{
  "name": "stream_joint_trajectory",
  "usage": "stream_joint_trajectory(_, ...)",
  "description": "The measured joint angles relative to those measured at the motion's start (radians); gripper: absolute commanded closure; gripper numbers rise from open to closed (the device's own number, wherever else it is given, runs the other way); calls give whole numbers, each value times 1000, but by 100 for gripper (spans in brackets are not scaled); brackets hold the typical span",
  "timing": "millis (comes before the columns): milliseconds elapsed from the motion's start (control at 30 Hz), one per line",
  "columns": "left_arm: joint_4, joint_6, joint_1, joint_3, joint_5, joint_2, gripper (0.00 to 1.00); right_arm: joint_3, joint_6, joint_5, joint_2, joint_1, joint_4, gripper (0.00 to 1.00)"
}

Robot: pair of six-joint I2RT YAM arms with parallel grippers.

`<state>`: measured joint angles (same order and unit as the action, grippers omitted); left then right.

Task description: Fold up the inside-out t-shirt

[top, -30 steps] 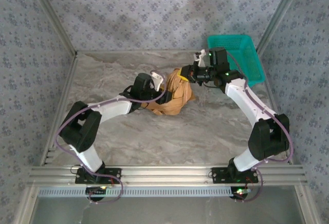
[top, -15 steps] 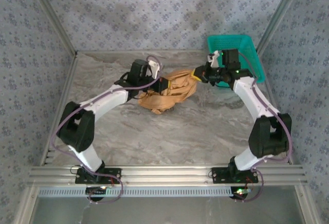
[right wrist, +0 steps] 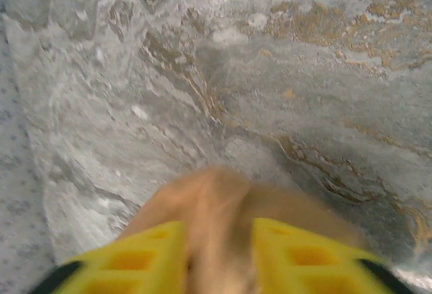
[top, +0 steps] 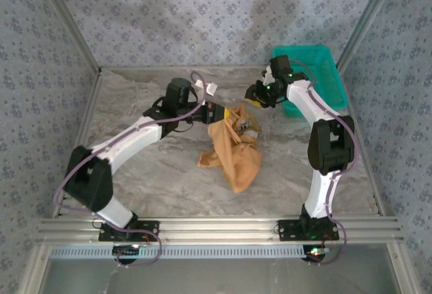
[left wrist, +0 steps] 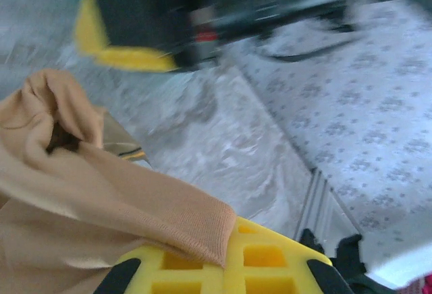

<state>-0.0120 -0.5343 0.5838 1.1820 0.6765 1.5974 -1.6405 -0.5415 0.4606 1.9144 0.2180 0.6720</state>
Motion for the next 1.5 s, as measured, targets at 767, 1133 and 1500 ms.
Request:
stream_joint_trajectory(767, 0, -98, -41, -45, -24, 46, 100, 377, 71, -267, -18, 239, 1, 89)
stream_joint_trajectory(1133, 92, -49, -224, -58, -75, -142, 100, 254, 39, -174, -266, 98, 2, 100)
stream_joint_trajectory(1500, 7, -61, -400, -385, -94, -172, 100, 453, -39, 35, -570, -187, -67, 100)
